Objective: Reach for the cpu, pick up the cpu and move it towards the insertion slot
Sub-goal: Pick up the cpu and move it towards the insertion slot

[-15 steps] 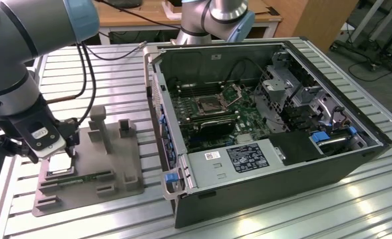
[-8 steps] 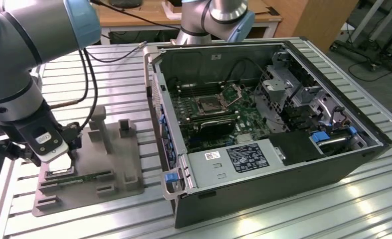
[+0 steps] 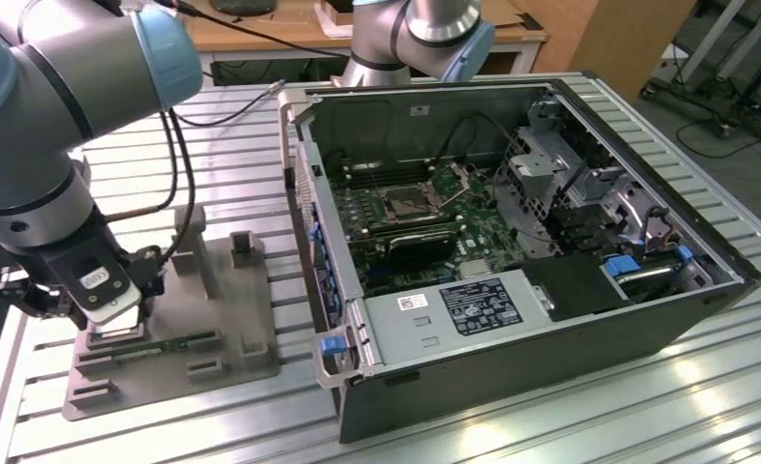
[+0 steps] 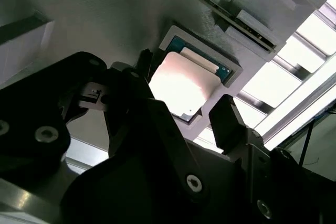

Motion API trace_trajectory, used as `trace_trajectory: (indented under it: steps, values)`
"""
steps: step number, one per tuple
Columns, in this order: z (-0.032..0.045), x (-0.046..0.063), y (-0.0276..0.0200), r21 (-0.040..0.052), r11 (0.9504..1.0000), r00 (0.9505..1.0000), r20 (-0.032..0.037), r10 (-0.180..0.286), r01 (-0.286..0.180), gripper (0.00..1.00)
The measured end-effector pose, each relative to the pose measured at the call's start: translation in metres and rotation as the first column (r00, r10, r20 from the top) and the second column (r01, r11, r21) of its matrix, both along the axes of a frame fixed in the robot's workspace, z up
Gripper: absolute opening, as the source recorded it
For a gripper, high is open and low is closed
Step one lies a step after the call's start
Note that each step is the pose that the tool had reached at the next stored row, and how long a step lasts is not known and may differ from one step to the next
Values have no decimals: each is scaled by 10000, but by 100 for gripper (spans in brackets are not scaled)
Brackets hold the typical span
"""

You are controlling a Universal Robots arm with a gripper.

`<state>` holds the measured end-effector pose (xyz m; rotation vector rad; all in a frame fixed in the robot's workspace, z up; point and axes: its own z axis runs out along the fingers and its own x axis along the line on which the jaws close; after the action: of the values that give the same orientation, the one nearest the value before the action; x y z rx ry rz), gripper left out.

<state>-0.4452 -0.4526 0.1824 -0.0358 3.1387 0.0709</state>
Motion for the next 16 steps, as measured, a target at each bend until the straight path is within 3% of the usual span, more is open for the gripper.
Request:
trace_trajectory:
  steps: [10,11,16]
  values:
    - [-29,3,0,0,9999,9999,0,-160,160,70]
    - [-29,4,1,0,9999,9999,0,-161,161,63]
    - [-28,11,0,-1,9999,9999,-2,-161,161,61]
